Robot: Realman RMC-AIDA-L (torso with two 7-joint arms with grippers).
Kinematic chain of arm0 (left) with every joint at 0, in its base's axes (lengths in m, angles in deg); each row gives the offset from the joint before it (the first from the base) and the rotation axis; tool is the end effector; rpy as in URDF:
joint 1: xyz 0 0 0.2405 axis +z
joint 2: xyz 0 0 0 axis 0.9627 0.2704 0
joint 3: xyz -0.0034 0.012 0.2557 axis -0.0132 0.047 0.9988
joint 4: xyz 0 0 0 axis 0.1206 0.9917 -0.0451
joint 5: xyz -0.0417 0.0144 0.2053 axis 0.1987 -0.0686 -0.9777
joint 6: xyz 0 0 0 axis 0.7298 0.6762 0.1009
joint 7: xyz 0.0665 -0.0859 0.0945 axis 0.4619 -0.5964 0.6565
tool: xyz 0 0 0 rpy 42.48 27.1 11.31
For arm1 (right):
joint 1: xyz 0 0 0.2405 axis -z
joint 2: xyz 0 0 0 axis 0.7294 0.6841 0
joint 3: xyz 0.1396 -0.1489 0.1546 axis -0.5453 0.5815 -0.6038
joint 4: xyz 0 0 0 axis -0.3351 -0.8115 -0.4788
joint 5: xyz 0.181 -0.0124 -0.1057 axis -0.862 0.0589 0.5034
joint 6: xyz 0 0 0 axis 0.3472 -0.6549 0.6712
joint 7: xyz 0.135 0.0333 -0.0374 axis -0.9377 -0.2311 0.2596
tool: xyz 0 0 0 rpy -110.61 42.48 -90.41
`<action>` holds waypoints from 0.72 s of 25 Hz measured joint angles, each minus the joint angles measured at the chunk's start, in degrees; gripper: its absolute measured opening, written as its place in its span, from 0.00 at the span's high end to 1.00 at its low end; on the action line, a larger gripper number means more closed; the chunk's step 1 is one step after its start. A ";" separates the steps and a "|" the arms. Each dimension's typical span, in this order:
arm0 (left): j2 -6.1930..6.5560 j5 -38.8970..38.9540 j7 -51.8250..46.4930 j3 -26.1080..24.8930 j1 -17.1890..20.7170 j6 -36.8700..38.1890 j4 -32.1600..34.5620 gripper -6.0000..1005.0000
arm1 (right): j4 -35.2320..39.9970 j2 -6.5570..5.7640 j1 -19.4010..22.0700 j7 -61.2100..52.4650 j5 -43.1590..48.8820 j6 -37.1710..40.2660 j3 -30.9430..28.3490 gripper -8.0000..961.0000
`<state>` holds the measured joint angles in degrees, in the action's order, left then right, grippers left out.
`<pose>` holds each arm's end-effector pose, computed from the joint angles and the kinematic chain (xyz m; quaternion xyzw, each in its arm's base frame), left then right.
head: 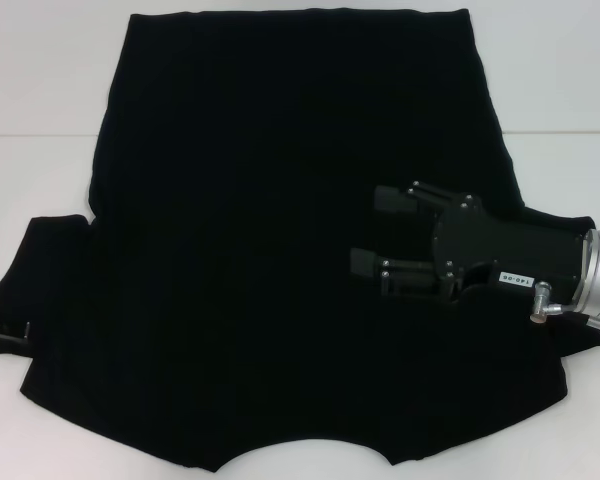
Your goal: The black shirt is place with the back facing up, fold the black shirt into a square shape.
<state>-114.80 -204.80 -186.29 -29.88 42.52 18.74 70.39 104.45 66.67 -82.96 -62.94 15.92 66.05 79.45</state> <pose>-0.3449 0.3496 0.0876 -0.7404 -0.5851 0.0945 0.3171 0.2165 0.3458 -0.0245 -0.9243 0.0976 0.3400 0.1433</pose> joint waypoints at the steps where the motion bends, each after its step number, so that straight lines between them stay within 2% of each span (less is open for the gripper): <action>1: 0.00 0.00 0.01 0.02 0.03 0.06 -0.01 0.08 | 0.00 0.00 0.00 0.00 0.00 0.00 0.00 0.05; 13: -0.17 -0.01 -0.02 1.63 0.31 0.13 -0.17 0.10 | -0.09 0.00 0.26 0.23 0.00 0.04 0.00 0.05; 18: -0.17 0.00 0.02 1.65 0.33 0.05 -0.20 0.17 | -0.09 0.00 0.33 0.24 0.00 0.28 0.00 0.05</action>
<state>-114.97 -204.80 -186.27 -28.22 42.85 18.79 70.19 104.36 66.67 -82.63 -62.70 15.92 66.33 79.45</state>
